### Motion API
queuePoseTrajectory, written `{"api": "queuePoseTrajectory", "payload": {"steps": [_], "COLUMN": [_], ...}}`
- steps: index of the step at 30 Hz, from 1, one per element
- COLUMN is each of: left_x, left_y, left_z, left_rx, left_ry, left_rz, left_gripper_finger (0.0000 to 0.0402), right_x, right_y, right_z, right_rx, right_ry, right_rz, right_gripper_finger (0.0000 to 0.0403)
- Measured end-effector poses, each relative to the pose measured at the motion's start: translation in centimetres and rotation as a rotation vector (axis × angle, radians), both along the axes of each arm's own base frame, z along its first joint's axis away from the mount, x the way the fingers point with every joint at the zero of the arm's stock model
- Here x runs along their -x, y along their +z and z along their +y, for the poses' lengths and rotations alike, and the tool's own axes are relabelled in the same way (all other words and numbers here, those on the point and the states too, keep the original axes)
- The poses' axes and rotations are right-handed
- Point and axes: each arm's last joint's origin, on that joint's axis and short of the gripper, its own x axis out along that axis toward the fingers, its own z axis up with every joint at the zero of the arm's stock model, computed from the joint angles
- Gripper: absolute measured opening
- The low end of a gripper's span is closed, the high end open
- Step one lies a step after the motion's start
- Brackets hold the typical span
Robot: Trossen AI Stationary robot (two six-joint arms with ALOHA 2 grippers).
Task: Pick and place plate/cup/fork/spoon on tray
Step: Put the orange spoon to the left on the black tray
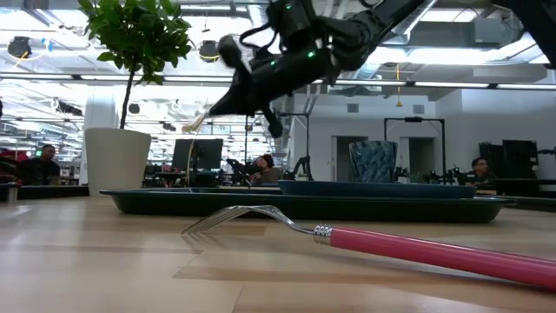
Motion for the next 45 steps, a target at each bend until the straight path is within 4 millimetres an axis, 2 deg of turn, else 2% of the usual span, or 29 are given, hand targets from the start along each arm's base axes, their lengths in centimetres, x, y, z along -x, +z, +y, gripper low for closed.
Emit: {"api": "queuePoseTrajectory", "payload": {"steps": [4,6,9,18,25,34,45], "left_x": [0.4,0.2,-0.5,-3.1,-3.9,-3.9,-3.9], "left_y": [0.0,-0.2,-0.5,-1.6,-2.0,-2.0,-2.0], "left_z": [-0.1,-0.2,-0.3,-0.7,-0.8,-0.8,-0.8], "left_rx": [0.009,0.007,0.004,-0.023,-0.033,-0.035,-0.042], "left_ry": [0.0,-0.003,-0.008,-0.017,-0.022,-0.021,-0.021], "left_rz": [-0.001,0.017,0.041,0.137,0.166,0.167,0.169], "left_gripper_finger": [0.0027,0.0027,0.0027,0.0027,0.0027,0.0027,0.0027], "right_x": [-1.1,-1.6,-1.8,-2.1,-2.1,-1.8,-1.8], "right_y": [-1.0,-2.1,-4.2,-7.2,-7.2,-7.8,-7.8], "right_z": [0.5,0.8,1.2,1.4,1.6,1.3,1.3], "right_rx": [0.012,0.015,0.017,0.016,0.035,0.028,0.068], "right_ry": [-0.027,-0.055,-0.134,-0.172,-0.177,-0.151,-0.133], "right_rz": [0.007,0.026,0.081,0.126,0.143,0.217,0.232], "right_gripper_finger": [0.0001,0.0001,0.0001,0.0001,0.0003,0.0031,0.0108]}}
